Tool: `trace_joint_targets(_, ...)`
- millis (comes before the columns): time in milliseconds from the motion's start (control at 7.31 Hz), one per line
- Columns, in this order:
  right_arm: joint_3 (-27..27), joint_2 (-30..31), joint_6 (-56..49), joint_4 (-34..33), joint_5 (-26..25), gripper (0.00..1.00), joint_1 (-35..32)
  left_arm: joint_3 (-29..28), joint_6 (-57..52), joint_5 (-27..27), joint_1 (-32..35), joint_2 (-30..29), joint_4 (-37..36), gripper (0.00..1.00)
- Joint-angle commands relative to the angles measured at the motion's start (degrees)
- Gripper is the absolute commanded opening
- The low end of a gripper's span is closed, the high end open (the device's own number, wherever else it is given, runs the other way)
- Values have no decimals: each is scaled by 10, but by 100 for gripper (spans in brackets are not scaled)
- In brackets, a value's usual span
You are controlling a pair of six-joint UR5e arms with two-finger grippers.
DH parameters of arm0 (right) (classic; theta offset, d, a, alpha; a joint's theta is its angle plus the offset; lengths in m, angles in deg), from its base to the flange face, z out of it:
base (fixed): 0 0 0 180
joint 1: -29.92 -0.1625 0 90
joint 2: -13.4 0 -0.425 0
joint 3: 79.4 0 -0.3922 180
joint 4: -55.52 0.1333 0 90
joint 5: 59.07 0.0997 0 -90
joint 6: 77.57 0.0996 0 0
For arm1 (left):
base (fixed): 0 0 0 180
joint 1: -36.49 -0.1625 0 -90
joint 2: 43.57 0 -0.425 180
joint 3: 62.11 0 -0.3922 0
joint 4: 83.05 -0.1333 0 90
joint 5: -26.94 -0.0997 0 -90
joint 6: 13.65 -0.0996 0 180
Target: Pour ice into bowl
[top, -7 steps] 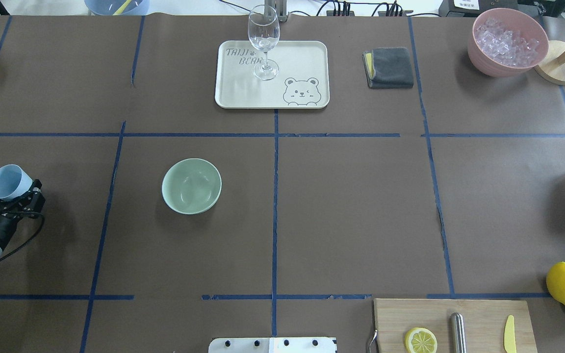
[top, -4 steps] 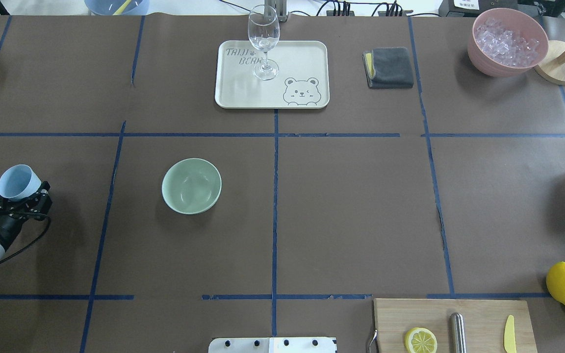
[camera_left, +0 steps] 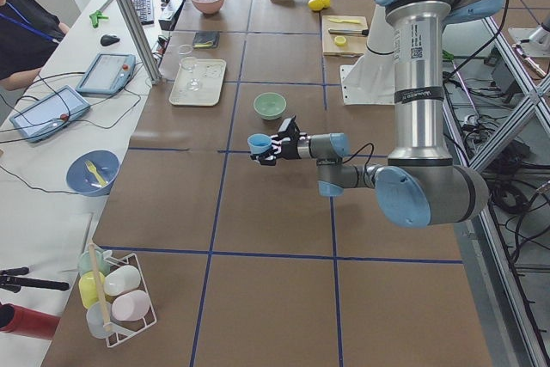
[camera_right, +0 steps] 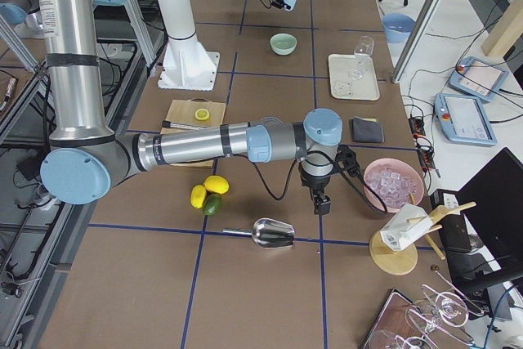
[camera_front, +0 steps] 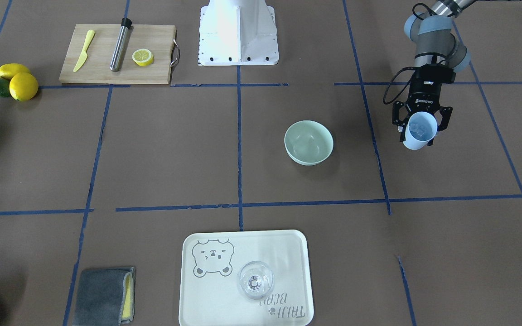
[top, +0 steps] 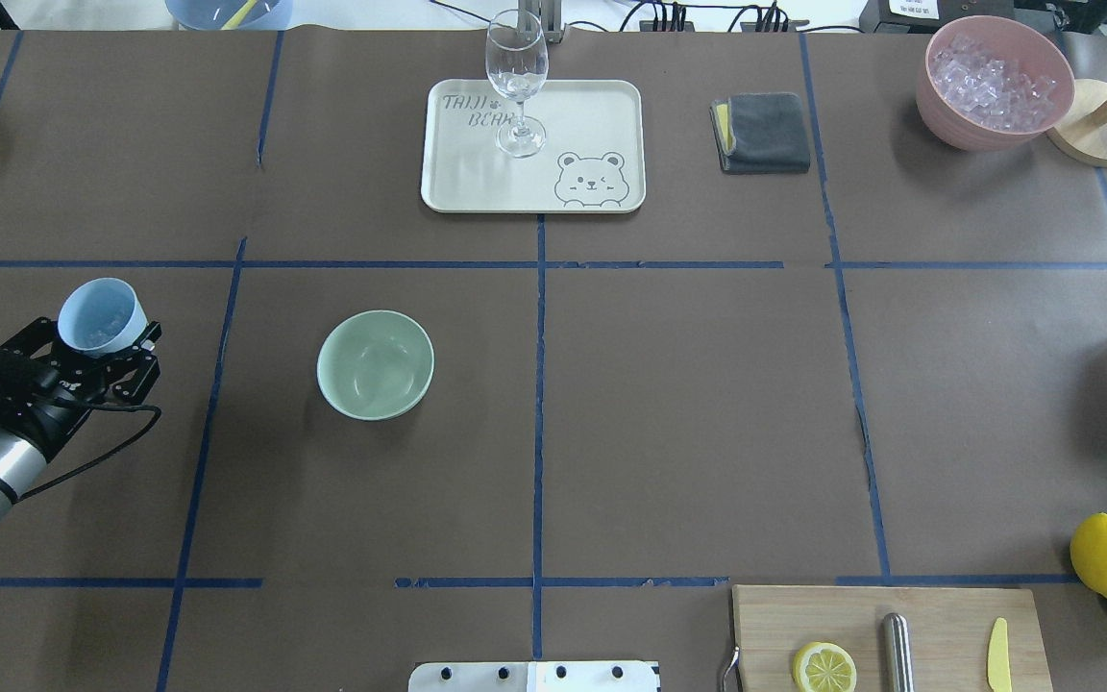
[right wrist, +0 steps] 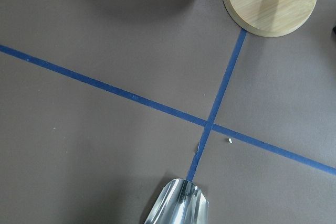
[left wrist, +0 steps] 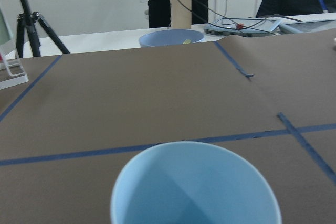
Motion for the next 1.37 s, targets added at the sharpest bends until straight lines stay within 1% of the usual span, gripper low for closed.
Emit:
trace_joint_targets(0, 0, 2, 1, 1, 0, 100, 0, 2, -131, -4, 6, -36, -5, 0)
trace_joint_targets(137, 0, 2, 1, 1, 0, 100, -1, 4, -176, -6, 3, -42, -5, 0)
trace_joint_targets(273, 0, 4, 1, 0, 1, 100, -1, -1, -217, -7, 2, -72, -24, 0)
trace_joint_targets(410, 0, 5, 1, 1, 0, 100, -2, -1, -264, -7, 2, -96, -83, 0)
trace_joint_targets(547, 0, 5, 1, 1, 0, 100, -3, -4, -271, -16, 1, -116, -124, 0)
trace_joint_targets(684, 0, 5, 1, 1, 0, 100, -4, 2, -319, -37, 0, -132, -184, 0)
trace_joint_targets(820, 0, 4, 1, 1, 0, 100, -4, -2, -394, -62, -1, -163, -195, 0)
trace_joint_targets(957, 1, 4, 1, 0, 0, 100, -5, -7, -447, -87, -2, -166, -196, 0)
trace_joint_targets(1230, 1, 4, 1, 0, 0, 100, -5, -4, -545, -94, -10, -166, -195, 0)
